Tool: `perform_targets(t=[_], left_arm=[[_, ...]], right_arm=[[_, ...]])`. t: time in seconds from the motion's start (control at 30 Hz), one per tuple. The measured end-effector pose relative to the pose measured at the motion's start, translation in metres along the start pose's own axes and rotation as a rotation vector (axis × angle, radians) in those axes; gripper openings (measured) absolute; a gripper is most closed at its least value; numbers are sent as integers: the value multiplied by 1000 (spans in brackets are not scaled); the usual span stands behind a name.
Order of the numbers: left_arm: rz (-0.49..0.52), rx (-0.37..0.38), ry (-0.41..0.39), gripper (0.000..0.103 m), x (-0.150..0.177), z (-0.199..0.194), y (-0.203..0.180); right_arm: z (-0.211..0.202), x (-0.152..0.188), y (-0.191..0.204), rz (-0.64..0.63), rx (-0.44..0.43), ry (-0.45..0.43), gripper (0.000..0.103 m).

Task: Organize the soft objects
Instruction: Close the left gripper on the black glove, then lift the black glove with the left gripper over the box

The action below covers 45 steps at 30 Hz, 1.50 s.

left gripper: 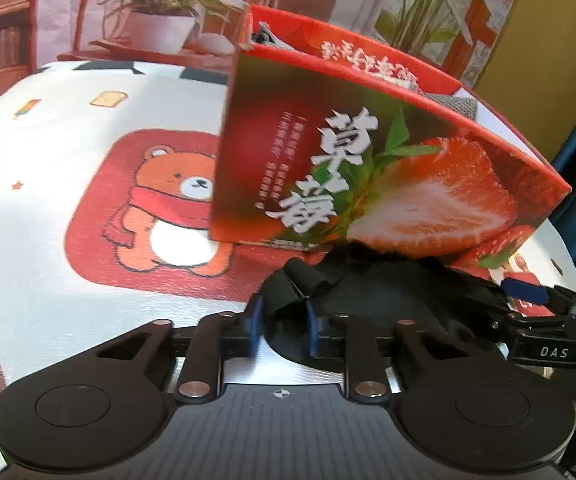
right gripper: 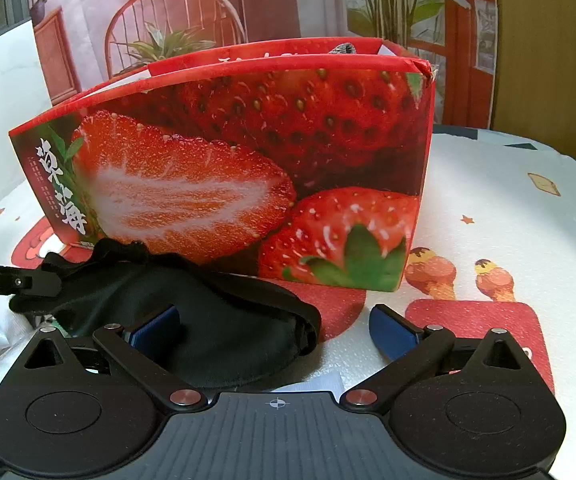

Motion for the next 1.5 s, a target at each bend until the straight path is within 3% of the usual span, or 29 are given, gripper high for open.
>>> perform_targets(t=[0.13, 0.27, 0.6, 0.73, 0.83, 0.97, 1.13, 1.5], left_arm=[[48, -13, -67, 13, -6, -12, -5], [88, -14, -109, 12, -9, -20, -12], [49, -5, -102, 12, -1, -23, -8], [53, 6, -111, 12, -2, -25, -9], [54, 10, -119, 12, -2, -27, -9], [54, 16, -137, 12, -4, -31, -9], [61, 33, -160, 12, -6, -37, -14], [78, 59, -248, 12, -16, -66, -21]], right_arm=[[-1, 0, -1, 10, -16, -4, 100], [-5, -1, -2, 22, -41, -8, 90], [-12, -8, -14, 208, -161, 37, 78], [-10, -11, -20, 293, -171, 44, 74], [-9, -12, -28, 336, -156, 40, 61], [-11, -9, -38, 371, -102, 38, 23], [-24, -13, -38, 372, -110, -18, 16], [-63, -35, -15, 210, -107, -145, 15]])
Point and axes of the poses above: each gripper's, at about its wrist camera, not at the fingertips, and z roughly the way its jaws point, y to its left, x to its underside, the point moved 5 cm from there along z, roughly the way its jaws point, and after that the axes turned 12 degrees about -y, right-handed, at the moved point
